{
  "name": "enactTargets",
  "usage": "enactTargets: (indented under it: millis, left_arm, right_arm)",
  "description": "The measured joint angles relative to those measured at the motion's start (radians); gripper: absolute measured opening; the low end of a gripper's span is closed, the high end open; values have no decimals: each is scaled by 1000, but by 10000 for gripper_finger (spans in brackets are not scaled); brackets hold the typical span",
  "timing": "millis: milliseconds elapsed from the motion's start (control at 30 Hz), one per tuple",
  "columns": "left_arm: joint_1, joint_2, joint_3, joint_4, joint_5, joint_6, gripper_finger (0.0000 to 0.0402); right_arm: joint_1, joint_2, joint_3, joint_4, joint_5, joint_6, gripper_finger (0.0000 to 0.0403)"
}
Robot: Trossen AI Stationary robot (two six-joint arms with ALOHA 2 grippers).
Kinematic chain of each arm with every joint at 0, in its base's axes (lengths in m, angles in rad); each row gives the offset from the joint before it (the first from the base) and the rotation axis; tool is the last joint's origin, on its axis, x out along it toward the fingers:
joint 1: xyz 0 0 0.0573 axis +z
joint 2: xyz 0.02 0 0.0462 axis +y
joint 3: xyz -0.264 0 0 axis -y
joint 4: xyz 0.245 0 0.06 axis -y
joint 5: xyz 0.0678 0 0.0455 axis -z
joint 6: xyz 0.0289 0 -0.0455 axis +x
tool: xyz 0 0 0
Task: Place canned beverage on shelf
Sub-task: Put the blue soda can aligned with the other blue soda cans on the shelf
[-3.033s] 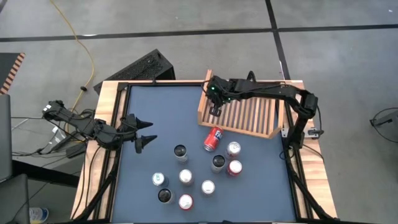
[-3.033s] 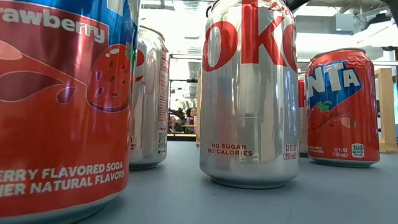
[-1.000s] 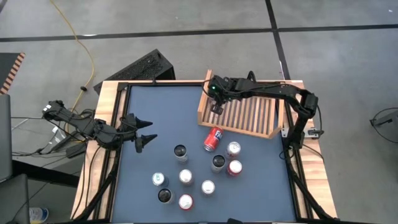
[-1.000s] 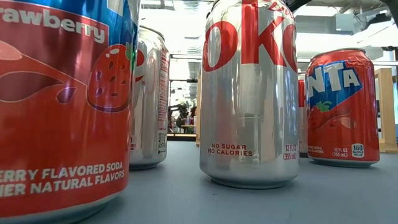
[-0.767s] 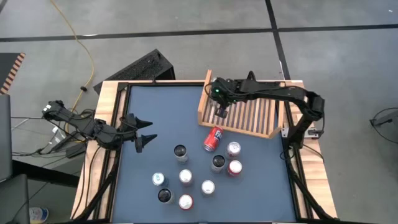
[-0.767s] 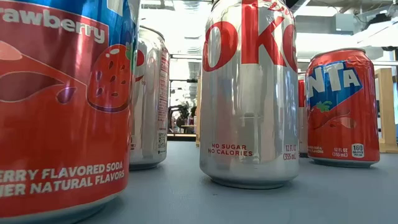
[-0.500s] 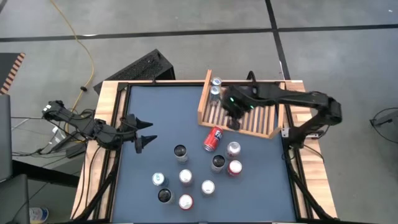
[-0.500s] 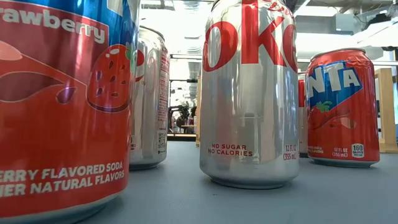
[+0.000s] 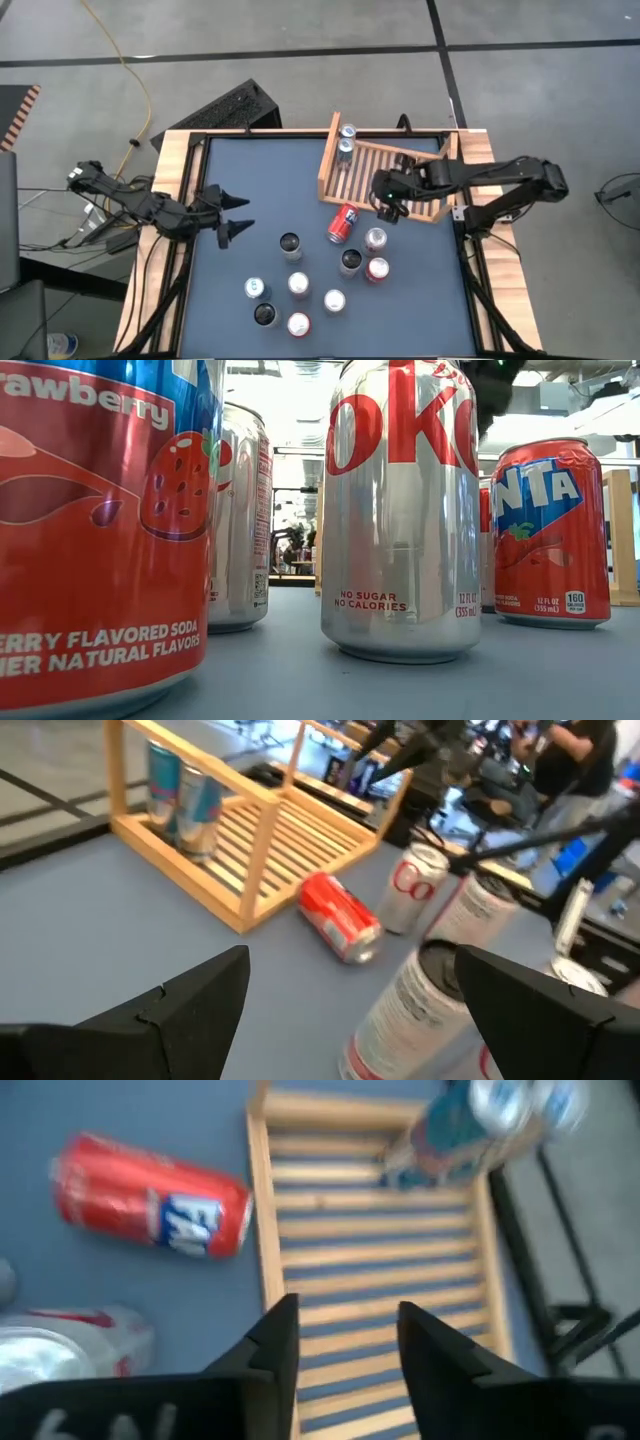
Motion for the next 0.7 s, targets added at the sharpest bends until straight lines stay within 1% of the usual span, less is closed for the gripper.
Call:
enactTargets:
  millis: [67, 133, 267, 333, 400, 467, 600, 633, 700]
  left_arm:
    - [0, 16, 0, 0, 39, -2, 341]
    - [0, 27, 0, 20, 83, 6, 341]
    - [0, 38, 0, 110, 141, 60, 341]
    - [0, 42, 0, 152, 155, 87, 341]
    - [0, 44, 0, 180, 169, 105, 341]
    - [0, 54, 0, 208, 220, 120, 341]
    - [-6, 96, 0, 311, 341, 155, 341]
    - [-11, 110, 4, 328, 357, 155, 341]
    - [-29, 145, 27, 299, 358, 155, 341]
  right_arm:
    - [13, -39, -86, 73, -65, 40, 171]
    - [43, -80, -133, 145, -102, 81, 177]
    - [120, -156, -137, 195, -109, 140, 179]
    - [174, -188, -129, 262, -110, 159, 179]
    - [238, -205, -126, 370, -113, 164, 179]
    - [302, -200, -126, 450, -111, 157, 179]
    - [404, -149, -127, 571, -41, 122, 179]
    - [422, -135, -127, 593, -27, 120, 179]
    - [448, -114, -127, 601, -8, 121, 179]
